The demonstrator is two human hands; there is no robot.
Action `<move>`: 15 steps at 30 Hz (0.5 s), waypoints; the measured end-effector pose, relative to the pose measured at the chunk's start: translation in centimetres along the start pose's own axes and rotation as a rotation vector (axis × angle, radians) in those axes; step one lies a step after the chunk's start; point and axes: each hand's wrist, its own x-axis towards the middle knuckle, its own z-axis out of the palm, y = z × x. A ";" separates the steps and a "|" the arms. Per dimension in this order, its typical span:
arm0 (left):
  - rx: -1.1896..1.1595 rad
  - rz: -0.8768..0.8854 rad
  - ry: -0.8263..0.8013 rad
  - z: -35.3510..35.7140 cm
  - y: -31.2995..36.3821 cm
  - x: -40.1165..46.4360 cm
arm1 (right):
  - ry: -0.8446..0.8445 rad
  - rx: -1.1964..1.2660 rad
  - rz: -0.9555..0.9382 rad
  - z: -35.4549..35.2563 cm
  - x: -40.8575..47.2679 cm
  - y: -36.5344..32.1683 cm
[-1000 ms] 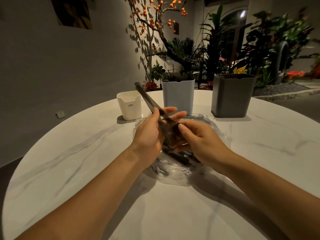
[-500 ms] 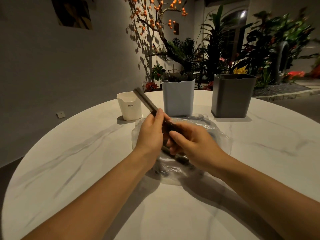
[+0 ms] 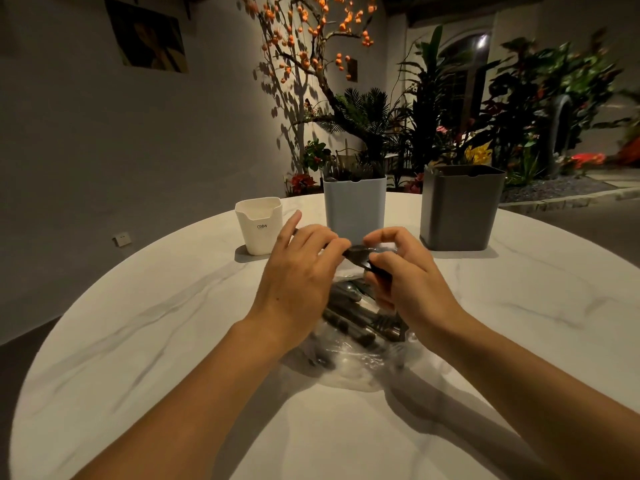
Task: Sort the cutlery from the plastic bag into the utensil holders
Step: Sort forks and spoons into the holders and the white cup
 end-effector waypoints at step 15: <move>-1.018 -0.554 -0.252 -1.9 -1.5 6.5 | 0.063 -0.164 -0.163 -1.4 6.4 -4.6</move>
